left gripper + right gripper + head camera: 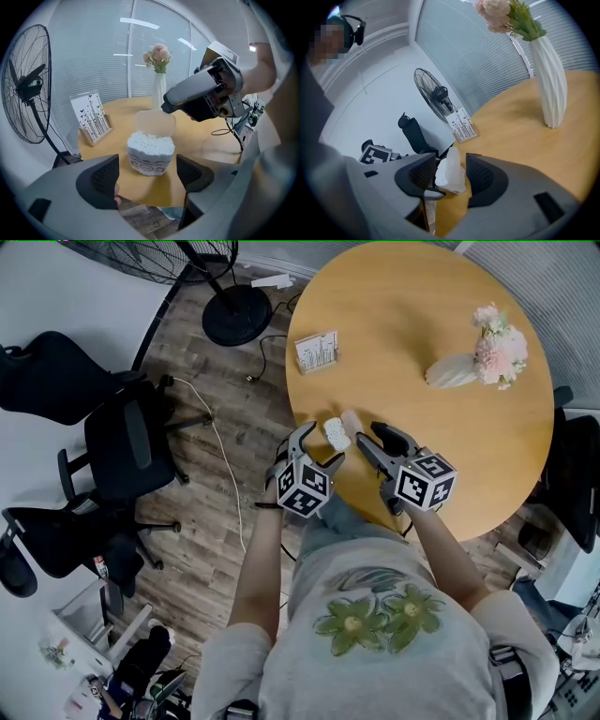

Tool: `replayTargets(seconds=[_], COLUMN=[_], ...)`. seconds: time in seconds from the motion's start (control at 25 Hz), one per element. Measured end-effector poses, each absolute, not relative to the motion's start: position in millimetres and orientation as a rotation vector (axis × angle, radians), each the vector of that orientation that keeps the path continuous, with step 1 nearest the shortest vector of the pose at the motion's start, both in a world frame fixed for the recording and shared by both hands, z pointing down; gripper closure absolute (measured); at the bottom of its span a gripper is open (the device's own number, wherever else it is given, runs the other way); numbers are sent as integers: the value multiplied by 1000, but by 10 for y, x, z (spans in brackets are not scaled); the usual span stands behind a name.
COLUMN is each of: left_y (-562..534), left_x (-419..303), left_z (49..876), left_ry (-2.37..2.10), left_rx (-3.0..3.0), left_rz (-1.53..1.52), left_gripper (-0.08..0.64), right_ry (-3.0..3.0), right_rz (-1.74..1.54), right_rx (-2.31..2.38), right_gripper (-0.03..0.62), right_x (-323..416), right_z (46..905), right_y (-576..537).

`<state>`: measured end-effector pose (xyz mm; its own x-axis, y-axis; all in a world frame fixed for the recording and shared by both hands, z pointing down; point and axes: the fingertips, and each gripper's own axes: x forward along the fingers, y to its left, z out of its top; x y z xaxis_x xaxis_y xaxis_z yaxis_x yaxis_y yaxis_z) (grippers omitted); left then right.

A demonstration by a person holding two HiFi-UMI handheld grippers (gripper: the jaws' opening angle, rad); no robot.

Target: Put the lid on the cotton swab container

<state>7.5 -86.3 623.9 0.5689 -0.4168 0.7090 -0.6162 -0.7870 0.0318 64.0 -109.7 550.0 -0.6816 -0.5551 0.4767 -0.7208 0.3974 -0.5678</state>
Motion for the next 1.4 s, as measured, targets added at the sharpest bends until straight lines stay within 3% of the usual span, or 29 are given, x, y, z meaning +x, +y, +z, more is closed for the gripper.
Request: replayTargets(seconds=[0.68, 1.0, 1.4], left_y=[-850, -857, -867], left_x=[157, 160, 166], left_z=[6398, 6386, 6385], left_ry=[-780, -769, -758], left_rx=[2543, 2547, 2553], left_rz=[1109, 1100, 1092], left_gripper=[175, 176, 229], right_ry=[-2445, -2434, -2440], right_rz=[1353, 1443, 1439], right_rx=[1136, 1130, 1088], right_gripper=[423, 495, 514], right_x=[648, 599, 577], right_z=[5580, 5615, 5607], right_y=[-1128, -1114, -1112])
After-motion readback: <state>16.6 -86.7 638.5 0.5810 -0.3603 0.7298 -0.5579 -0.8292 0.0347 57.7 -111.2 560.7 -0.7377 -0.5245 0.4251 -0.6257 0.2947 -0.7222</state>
